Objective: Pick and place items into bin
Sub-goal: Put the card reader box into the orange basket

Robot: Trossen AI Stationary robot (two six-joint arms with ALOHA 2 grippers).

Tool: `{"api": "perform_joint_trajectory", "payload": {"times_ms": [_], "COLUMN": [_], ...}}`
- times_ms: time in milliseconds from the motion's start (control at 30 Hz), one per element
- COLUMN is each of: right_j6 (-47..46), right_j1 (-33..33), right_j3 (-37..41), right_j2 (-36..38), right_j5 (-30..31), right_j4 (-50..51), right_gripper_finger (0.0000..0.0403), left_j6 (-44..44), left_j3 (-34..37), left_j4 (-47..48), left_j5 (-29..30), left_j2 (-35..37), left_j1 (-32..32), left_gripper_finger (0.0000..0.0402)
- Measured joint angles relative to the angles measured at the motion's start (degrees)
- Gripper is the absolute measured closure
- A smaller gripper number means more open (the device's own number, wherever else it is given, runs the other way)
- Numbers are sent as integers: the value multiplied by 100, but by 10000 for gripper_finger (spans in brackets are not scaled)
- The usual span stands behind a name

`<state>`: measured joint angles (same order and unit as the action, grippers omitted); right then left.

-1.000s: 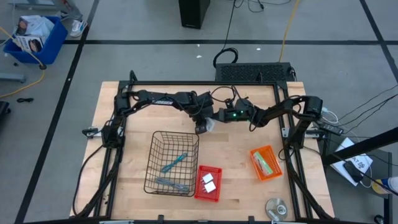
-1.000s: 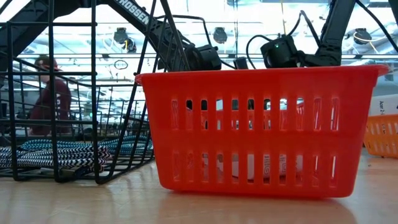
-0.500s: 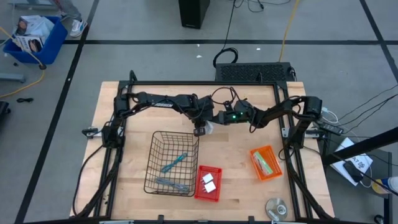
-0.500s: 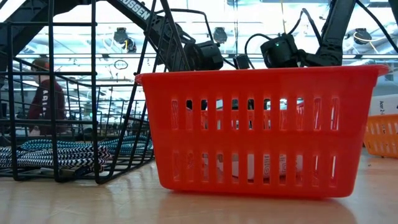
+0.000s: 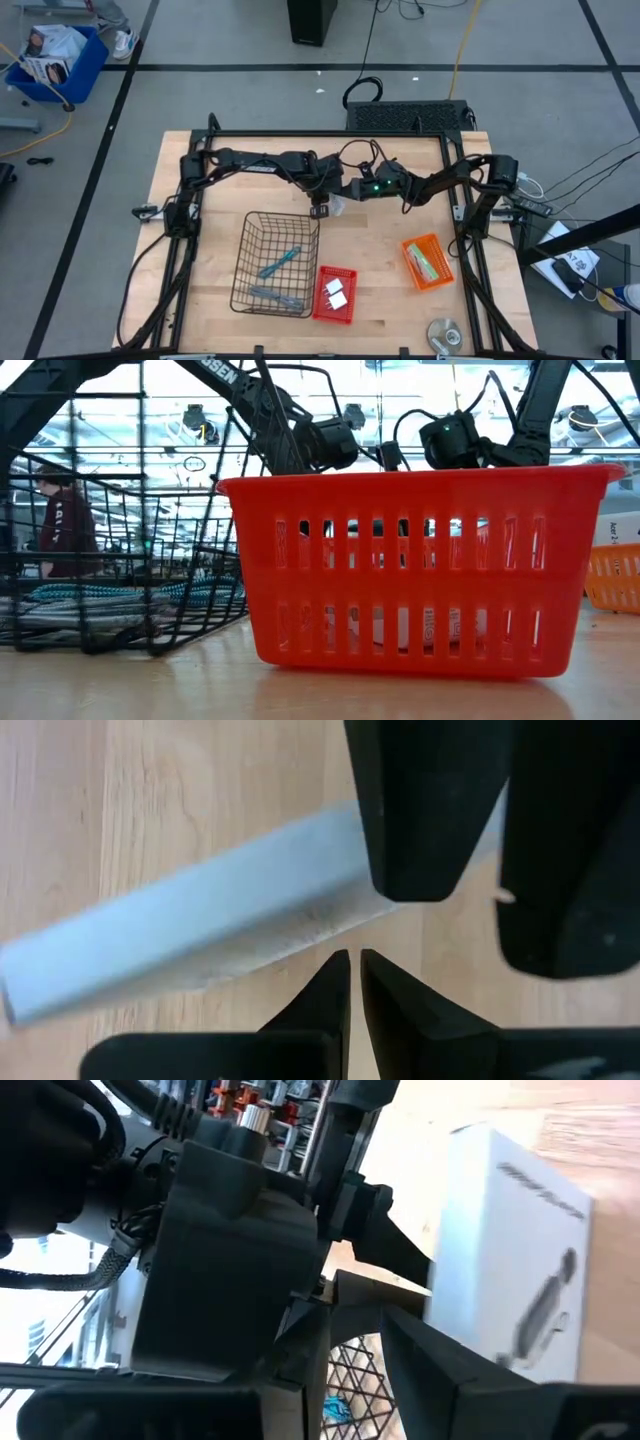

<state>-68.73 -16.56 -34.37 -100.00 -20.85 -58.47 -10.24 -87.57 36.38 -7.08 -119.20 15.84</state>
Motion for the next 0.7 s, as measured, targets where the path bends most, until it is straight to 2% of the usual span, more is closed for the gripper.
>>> {"api": "perform_joint_trajectory", "payload": {"times_ms": [100, 233, 300, 400, 467, 567, 700], "right_j6": [31, 29, -8, 141, 292, 480, 673], "right_j1": [2, 100, 127, 152, 146, 119, 57], "right_j3": [-6, -47, -25, -7, -8, -48, -22], "right_j2": [6, -33, -99, -1, 165, 422, 729], "right_j5": [-32, -465, -393, -95, 126, 531, 1070], "right_j4": [-26, -222, -400, -359, -24, 835, 2150], "right_gripper_finger": [312, 312, 312, 312, 311, 311, 312], "left_j6": [5, 198, 90, 190, 253, 241, 314], "left_j3": [-2, -16, -16, -17, -17, -11, -11], "left_j4": [67, -55, -407, -489, -550, -553, -615], "left_j5": [11, 335, 738, 837, 666, -19, -336], "left_j2": [73, 85, 24, 21, 25, -11, 13], "left_j1": [-7, 55, 80, 195, 268, 354, 355], "left_gripper_finger": [371, 371, 371, 371, 371, 371, 371]}}
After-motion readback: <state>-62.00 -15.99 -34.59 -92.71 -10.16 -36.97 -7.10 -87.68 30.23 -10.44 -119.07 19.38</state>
